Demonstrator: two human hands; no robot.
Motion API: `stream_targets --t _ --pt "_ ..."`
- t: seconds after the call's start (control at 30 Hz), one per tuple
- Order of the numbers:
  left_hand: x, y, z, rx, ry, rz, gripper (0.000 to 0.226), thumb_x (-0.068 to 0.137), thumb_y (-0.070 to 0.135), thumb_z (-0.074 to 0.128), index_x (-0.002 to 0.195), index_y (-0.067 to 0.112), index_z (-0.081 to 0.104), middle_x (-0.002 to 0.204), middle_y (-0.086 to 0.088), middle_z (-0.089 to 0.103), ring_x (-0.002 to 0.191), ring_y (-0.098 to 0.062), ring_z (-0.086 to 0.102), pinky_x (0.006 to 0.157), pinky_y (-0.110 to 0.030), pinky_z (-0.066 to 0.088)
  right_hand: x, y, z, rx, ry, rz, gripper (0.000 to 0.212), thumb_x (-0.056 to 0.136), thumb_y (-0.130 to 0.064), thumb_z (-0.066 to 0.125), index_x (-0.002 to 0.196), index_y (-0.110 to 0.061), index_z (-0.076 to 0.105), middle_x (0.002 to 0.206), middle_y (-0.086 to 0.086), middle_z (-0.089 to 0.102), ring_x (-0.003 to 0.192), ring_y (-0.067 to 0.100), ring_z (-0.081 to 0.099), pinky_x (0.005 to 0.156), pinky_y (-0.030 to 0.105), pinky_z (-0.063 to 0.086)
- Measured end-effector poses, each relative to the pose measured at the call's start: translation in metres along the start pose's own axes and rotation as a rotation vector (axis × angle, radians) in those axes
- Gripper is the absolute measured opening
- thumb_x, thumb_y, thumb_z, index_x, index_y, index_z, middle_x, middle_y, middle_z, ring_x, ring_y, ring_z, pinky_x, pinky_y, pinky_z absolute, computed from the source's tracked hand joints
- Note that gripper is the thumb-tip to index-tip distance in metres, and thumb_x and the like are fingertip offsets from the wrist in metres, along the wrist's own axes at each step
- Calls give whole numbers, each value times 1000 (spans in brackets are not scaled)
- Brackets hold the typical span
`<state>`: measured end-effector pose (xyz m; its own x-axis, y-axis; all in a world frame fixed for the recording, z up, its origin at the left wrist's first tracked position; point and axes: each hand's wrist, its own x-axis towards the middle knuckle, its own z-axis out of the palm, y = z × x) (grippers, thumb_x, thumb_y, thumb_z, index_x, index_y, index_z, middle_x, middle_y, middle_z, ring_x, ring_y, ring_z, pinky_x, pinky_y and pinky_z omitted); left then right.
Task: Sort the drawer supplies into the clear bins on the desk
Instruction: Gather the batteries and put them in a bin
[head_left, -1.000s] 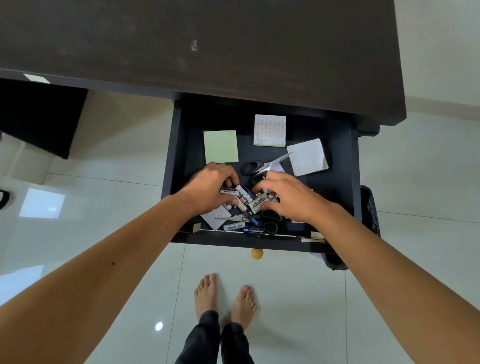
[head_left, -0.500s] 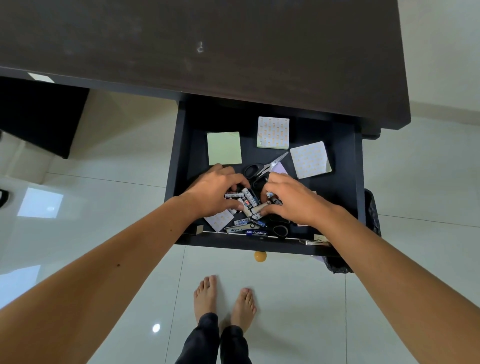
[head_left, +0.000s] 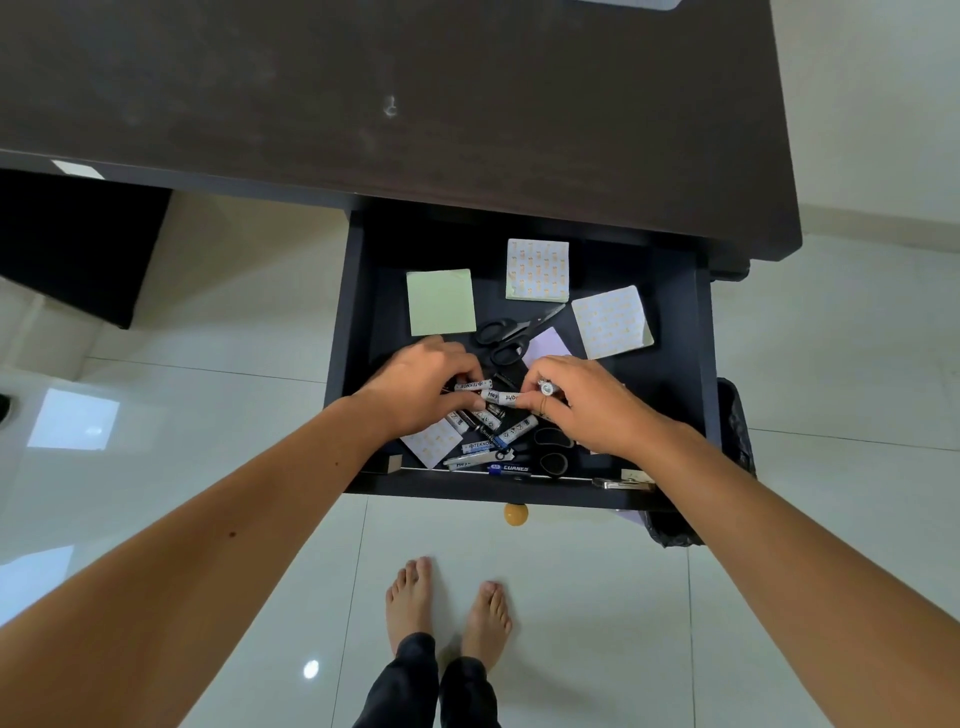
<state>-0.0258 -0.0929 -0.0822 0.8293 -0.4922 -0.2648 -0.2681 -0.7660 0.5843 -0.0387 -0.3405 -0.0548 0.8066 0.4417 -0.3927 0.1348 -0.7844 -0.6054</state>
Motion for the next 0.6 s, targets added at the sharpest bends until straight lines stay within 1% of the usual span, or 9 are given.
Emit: stream_targets --t 0.07,0.1,0.13,0.23,0.3,0.37,0.47,0.53,0.6 --pt "0 1 0 18 12 6 30 93 41 76 111 18 73 100 5 64 95 -14 49 81 -30 37 -4 -1 1 65 13 55 14 105 -36 62 102 -23 65 79 -16 58 69 -6 56 61 15 35" --pt "0 1 0 21 17 6 30 94 40 76 111 16 72 100 4 64 92 -13 48 80 -29 36 -6 -1 0 95 15 84 15 106 -36 60 103 -22 64 75 -14 58 63 -3 55 57 16 34" --pt "0 1 0 21 19 5 29 95 38 75 112 15 72 100 3 65 89 -13 48 79 -29 37 -7 -2 -1 138 17 115 16 107 -37 58 106 -23 64 75 -11 60 62 0 55 58 15 36" --pt "-1 1 0 22 10 7 25 97 34 73 113 14 72 98 5 62 82 -14 50 79 -33 46 -10 0 -5 361 9 198 15 109 -34 54 118 -29 65 86 -1 74 74 11 72 75 27 55" --pt "-1 2 -1 34 9 5 23 98 33 72 115 16 71 98 9 57 80 -13 49 81 -34 49 -11 6 -6 453 7 207 22 110 -30 54 127 -24 66 87 3 77 73 14 73 82 35 60" --pt "-1 3 -1 49 23 12 25 98 32 72 119 19 70 100 12 53 74 -7 45 79 -31 47 -12 11 -7 530 11 208 22 110 -27 55 124 -18 69 89 6 77 74 16 71 83 38 61" --pt "-2 7 -1 72 35 34 33 96 40 72 125 25 66 107 12 55 68 -1 46 75 -27 42 -13 14 -7 653 16 204 14 109 -18 56 114 -17 68 99 9 78 86 23 75 79 34 58" --pt "-1 10 -1 100 5 34 37 95 49 71 127 31 66 115 10 59 71 -6 47 77 -31 48 -14 14 -7 694 11 189 20 110 -14 54 122 -19 68 100 10 78 91 25 77 78 32 59" --pt "1 12 -2 126 -21 31 33 95 52 70 122 32 68 115 9 62 79 -12 53 80 -35 52 -14 13 -8 685 4 178 32 111 -13 51 135 -27 66 95 10 78 92 29 77 80 33 61"
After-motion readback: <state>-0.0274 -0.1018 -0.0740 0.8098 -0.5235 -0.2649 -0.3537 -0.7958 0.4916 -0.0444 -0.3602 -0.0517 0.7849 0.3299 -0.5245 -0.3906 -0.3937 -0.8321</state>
